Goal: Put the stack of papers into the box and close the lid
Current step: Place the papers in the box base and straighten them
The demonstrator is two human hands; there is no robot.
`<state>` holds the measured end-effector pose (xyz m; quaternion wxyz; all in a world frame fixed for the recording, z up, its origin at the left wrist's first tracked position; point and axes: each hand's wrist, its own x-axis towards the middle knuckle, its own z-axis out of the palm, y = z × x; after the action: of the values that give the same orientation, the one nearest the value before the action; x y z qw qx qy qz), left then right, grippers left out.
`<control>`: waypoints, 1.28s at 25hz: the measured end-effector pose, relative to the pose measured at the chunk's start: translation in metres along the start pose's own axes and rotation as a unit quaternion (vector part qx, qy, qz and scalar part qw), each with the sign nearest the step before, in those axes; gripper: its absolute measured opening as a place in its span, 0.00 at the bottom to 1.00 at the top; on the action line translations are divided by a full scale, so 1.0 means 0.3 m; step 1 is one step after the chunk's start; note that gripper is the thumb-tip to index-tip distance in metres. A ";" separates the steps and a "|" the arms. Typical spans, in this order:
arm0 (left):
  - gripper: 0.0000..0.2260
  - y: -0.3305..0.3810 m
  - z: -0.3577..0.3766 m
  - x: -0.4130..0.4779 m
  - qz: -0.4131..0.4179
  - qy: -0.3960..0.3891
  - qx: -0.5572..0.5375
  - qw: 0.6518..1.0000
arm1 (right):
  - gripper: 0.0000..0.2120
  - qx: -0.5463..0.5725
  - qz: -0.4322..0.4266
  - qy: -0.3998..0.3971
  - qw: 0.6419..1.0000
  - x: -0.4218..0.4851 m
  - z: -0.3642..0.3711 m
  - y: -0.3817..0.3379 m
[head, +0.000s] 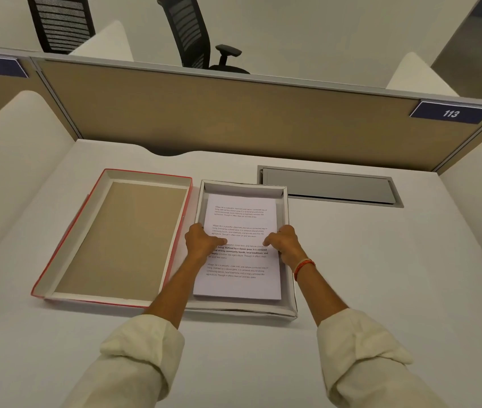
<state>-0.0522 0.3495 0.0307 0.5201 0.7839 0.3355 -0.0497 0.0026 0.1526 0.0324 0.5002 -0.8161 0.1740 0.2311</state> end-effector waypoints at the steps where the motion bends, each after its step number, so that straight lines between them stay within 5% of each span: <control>1: 0.24 0.004 -0.003 -0.005 0.002 -0.001 0.001 1.000 | 0.14 -0.001 -0.001 -0.003 1.000 0.001 0.000 0.003; 9: 0.17 0.062 -0.054 -0.075 0.072 -0.021 0.103 0.992 | 0.12 -0.059 -0.050 -0.024 0.997 -0.008 -0.052 -0.014; 12: 0.26 0.092 -0.062 -0.134 0.093 -0.022 0.047 0.994 | 0.09 -0.097 -0.111 -0.027 0.989 0.016 -0.083 -0.099; 14: 0.28 0.101 -0.059 -0.190 0.020 -0.072 -0.088 0.993 | 0.15 -0.135 -0.156 -0.020 0.978 0.047 -0.094 -0.165; 17: 0.22 0.104 -0.054 -0.278 -0.171 -0.194 -0.284 0.923 | 0.26 -0.195 -0.206 -0.045 0.958 0.093 -0.092 -0.244; 20: 0.24 0.064 -0.038 -0.340 -0.288 -0.224 -0.366 0.856 | 0.24 -0.266 -0.249 -0.067 0.929 0.140 -0.068 -0.297; 24: 0.22 0.010 -0.027 -0.385 -0.336 -0.244 -0.465 0.782 | 0.20 -0.324 -0.268 -0.093 0.902 0.204 -0.023 -0.330; 32: 0.12 0.014 0.003 -0.387 -0.350 -0.197 -0.469 0.787 | 0.17 -0.389 -0.272 -0.123 0.872 0.290 0.035 -0.362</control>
<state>-0.1389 0.2927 0.0832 0.8255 0.2456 0.4590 -0.2177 0.1290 0.2051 0.0604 0.2029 -0.9249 -0.2215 0.2330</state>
